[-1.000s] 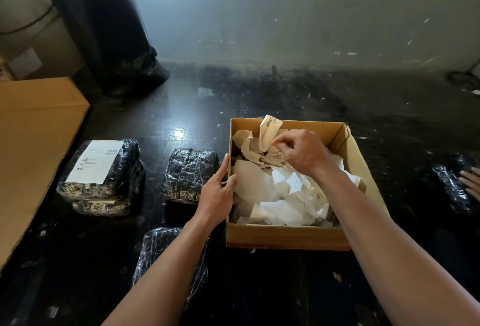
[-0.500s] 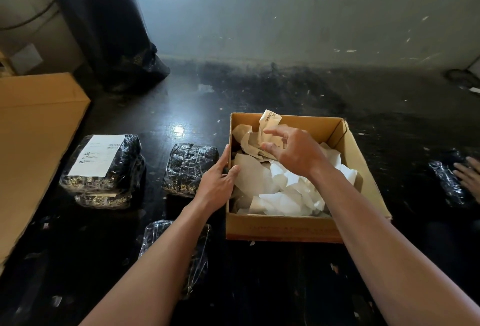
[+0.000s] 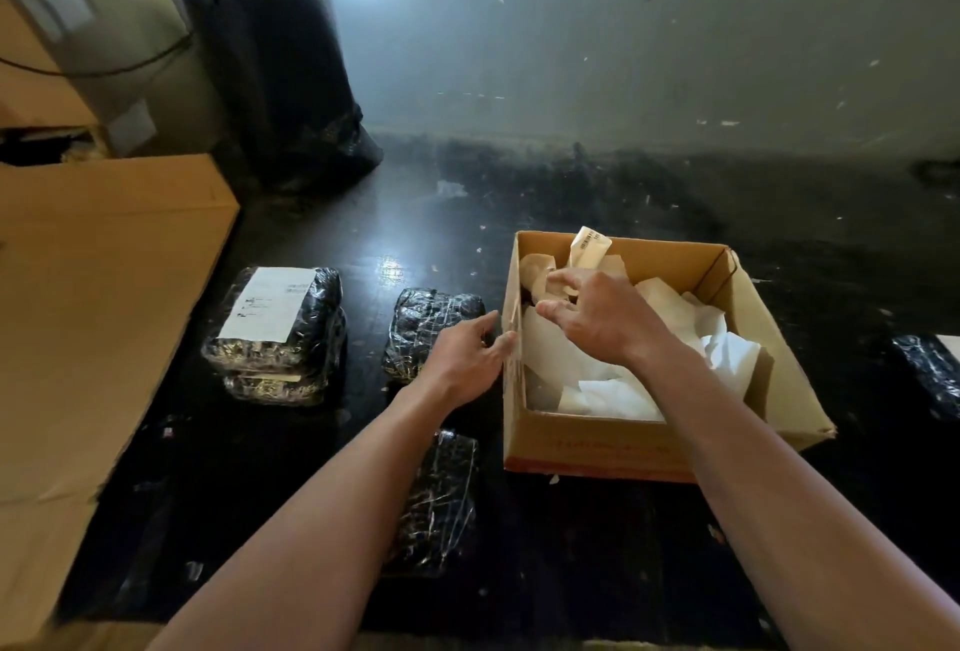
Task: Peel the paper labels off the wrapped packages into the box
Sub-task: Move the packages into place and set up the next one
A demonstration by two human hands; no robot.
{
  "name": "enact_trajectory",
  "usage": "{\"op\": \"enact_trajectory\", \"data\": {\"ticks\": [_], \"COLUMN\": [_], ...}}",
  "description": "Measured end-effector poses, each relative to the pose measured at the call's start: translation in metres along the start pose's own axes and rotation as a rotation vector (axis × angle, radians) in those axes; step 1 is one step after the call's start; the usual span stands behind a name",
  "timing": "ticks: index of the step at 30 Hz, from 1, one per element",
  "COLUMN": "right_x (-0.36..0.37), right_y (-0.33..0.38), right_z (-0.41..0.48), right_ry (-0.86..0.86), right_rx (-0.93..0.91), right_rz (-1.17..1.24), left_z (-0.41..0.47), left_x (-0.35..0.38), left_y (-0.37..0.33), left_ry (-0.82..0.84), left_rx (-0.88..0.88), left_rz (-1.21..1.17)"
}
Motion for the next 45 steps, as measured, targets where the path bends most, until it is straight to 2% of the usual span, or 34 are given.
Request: {"op": "enact_trajectory", "data": {"ticks": [4, 9, 12, 19, 28, 37, 41, 45], "right_x": [0.012, 0.038, 0.061, 0.142, 0.236, 0.265, 0.271, 0.276], "right_y": [0.038, 0.092, 0.132, 0.222, 0.284, 0.280, 0.278, 0.275], "right_z": [0.000, 0.016, 0.026, 0.047, 0.062, 0.104, 0.121, 0.134], "right_ry": [0.077, 0.178, 0.223, 0.273, 0.294, 0.233, 0.222, 0.177], "right_rx": [-0.023, -0.039, -0.044, 0.017, 0.091, 0.182, 0.199, 0.225], "right_rz": [-0.078, -0.204, -0.195, -0.154, -0.075, -0.016, 0.026, 0.105], "left_z": [-0.013, -0.029, -0.040, -0.057, -0.048, -0.020, -0.010, -0.006], "left_x": [-0.051, -0.125, -0.172, -0.267, -0.306, -0.309, -0.308, -0.310], "left_y": [0.003, 0.025, 0.051, 0.131, 0.219, 0.269, 0.284, 0.292], "left_ry": [-0.067, -0.090, -0.128, -0.170, -0.113, -0.057, 0.003, 0.046], "left_rx": [0.041, 0.005, -0.013, -0.060, -0.206, -0.320, -0.405, -0.434], "left_rz": [0.215, 0.407, 0.499, 0.512, 0.268, -0.138, -0.422, -0.520]}}
Point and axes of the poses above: each hand's wrist, its own z-axis towards the middle knuckle, its own x-axis out of the palm, y = z × x, the point moved 3 cm from there along z, towards the middle knuckle, and after that the axes turned 14 degrees about x, right-handed, at the moved point
